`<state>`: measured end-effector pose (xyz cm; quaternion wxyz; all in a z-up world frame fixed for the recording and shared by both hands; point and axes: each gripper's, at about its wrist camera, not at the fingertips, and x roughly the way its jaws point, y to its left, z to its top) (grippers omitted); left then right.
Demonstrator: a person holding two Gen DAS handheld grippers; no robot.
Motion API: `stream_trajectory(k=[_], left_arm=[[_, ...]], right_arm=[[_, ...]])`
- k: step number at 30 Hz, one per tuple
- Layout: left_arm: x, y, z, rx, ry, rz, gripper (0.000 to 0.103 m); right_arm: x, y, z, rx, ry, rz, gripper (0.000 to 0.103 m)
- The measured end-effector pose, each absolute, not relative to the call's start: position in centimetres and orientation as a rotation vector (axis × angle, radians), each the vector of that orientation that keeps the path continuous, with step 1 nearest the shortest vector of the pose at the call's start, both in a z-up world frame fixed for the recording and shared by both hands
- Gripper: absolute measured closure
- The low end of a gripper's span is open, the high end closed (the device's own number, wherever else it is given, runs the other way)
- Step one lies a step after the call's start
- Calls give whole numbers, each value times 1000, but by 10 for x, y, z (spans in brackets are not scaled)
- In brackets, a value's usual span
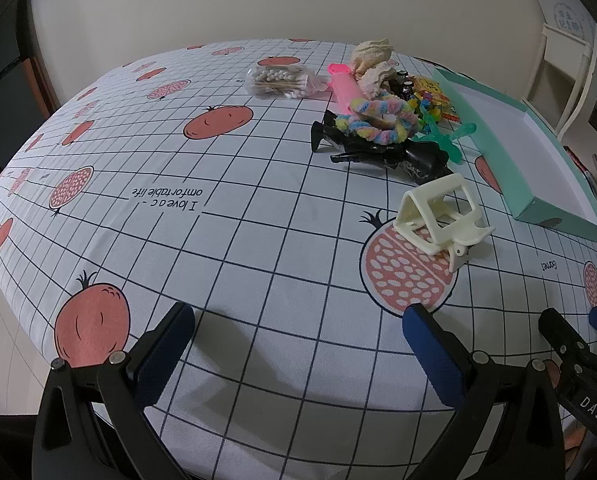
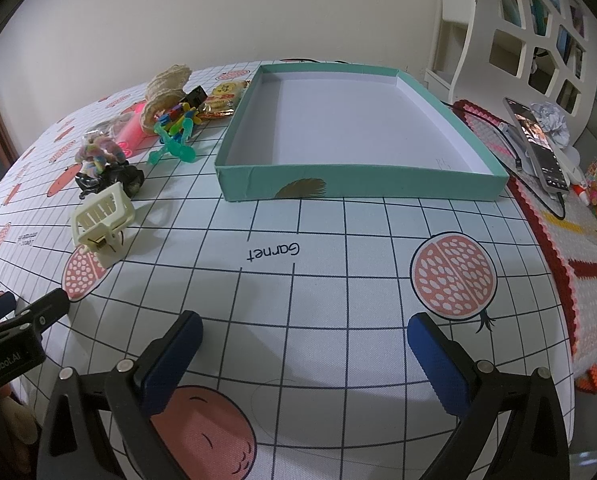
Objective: Organize objects
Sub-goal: 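Move both tools toward the rainbow hair tie and cream phone stand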
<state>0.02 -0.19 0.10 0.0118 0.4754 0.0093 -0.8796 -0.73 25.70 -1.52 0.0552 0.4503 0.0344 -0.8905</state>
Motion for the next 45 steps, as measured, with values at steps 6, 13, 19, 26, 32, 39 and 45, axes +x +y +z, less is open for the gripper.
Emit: stream_trajectory(k=[6,13,19,26,32,39,45], left_arm=[[1,-2,1,1488,29,-2741,0],[1,-2,1,1488,30,-2741,0],[0,-2,1,1503,30,-2735,0],[-4,-13,15,1508,151,-2731,0],[-26,-19,48,1530,119,-2722,0],[-64,-30,78,1572,77,-2693,0],[-93,-33,77,1679,214,-2682,0]], right_arm=[[-7,257,-15,1367,104,-2703,0],[-7,257,-15,1366,104,-2704,0],[-8,257,-14,1385,101,-2696,0],[-9,248,16,1278,97,-2695,0],[-20,224,54,1192,198,-2649,0],[-39,197,66,1203,158,-2566,0],[-47,171,52,1239,224,-2504,0]])
